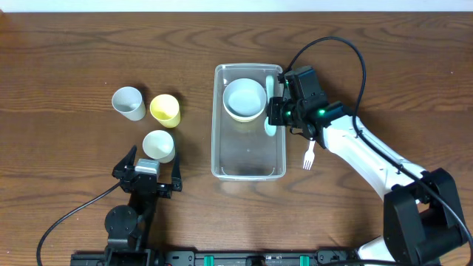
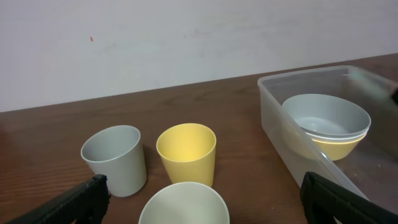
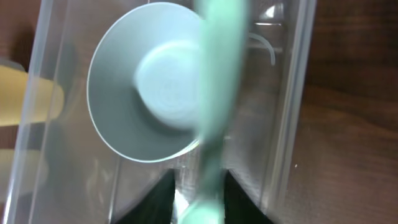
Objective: Pack container
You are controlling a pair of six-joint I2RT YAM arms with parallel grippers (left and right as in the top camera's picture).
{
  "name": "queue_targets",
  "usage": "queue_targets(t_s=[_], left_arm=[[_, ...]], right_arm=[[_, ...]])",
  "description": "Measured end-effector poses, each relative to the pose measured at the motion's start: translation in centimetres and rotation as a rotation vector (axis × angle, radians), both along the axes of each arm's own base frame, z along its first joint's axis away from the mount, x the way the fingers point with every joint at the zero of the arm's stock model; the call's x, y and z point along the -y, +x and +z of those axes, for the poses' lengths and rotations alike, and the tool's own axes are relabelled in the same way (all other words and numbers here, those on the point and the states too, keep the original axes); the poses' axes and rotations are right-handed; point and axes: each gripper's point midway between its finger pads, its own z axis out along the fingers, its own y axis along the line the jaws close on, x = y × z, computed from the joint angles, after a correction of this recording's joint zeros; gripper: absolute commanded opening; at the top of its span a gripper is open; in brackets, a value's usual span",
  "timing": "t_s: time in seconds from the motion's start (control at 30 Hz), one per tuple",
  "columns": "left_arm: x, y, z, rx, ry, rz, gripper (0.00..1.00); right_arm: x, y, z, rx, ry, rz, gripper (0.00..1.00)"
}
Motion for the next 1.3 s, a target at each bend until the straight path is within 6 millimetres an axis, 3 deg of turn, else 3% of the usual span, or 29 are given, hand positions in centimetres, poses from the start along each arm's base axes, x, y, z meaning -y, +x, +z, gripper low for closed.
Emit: queue_targets(t_s=[0.33,0.4,0.6,0.73,0.8,0.93,1.0,1.1,1.3], left_arm=[[0.0,0.0,0.0,0.0,0.0,0.0,0.98],[0.0,0.0,0.0,0.0,0.0,0.0,0.98],[0.0,0.0,0.0,0.0,0.0,0.0,0.98],[0.0,0.0,0.0,0.0,0.0,0.0,0.98],[0.0,0.0,0.0,0.0,0.0,0.0,0.98],[0.0,0.0,0.0,0.0,0.0,0.0,0.98],[0.0,0.0,0.0,0.0,0.0,0.0,0.98],[0.0,0.0,0.0,0.0,0.0,0.0,0.98],[0.0,0.0,0.0,0.0,0.0,0.0,0.98]], right_arm=[[-0.3,0.2,0.6,0.003,0.011,0.011,0.35],[-0.6,0.2,1.5,-0.01,0.011,0.022,0.34],[-0.9,0.8,6.8,-0.018,0.0,0.041,0.37],[1.6,0.0,9.4,-0.074,-0.054,-0.042,0.4],[4.3,-0.4,9.7,-0.116,-0.083,-0.131,0.4],[10.3,-0.9,8.7,-0.214,-0.14,-0.312,0.39],[12.1,-1.2,7.7,-0.249,-0.159,-0.365,0.39],[13.2,-2.5,5.0,-0.317,-0.186,-0.395,0.39],[13.6,-5.6,0.0,-0.43,-0.22,-0.396,0.39]])
